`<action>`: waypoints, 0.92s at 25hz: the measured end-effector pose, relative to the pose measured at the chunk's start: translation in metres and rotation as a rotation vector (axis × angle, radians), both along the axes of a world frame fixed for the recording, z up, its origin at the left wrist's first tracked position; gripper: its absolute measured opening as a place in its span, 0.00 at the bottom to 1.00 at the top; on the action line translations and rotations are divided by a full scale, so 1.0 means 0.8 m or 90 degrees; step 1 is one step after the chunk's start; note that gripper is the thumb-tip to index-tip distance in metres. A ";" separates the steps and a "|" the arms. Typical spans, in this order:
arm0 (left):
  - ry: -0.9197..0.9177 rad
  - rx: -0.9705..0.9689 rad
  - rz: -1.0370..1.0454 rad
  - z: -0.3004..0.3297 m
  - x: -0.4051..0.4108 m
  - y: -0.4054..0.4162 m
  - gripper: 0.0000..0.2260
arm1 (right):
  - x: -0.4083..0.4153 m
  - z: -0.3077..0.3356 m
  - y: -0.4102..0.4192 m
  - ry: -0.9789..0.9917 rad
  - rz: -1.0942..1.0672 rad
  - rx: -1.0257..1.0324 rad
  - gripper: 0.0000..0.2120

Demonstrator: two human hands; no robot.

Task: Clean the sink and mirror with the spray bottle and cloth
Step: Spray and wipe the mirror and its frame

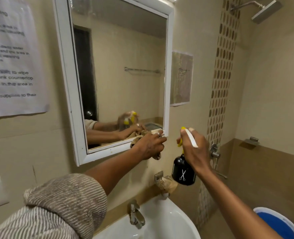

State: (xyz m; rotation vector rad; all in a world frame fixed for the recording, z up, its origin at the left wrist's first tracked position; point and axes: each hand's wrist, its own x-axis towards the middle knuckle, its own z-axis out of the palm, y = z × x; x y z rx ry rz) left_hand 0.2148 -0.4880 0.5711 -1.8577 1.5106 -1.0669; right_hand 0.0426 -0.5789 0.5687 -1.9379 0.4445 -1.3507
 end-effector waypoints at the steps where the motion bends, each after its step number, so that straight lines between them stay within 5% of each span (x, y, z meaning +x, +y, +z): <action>1: 0.001 -0.003 0.016 0.001 -0.004 0.009 0.07 | 0.005 0.008 0.005 -0.003 -0.002 -0.012 0.19; 23: -0.027 0.019 0.101 -0.004 -0.027 0.261 0.08 | 0.001 0.009 0.170 -0.025 0.100 0.023 0.21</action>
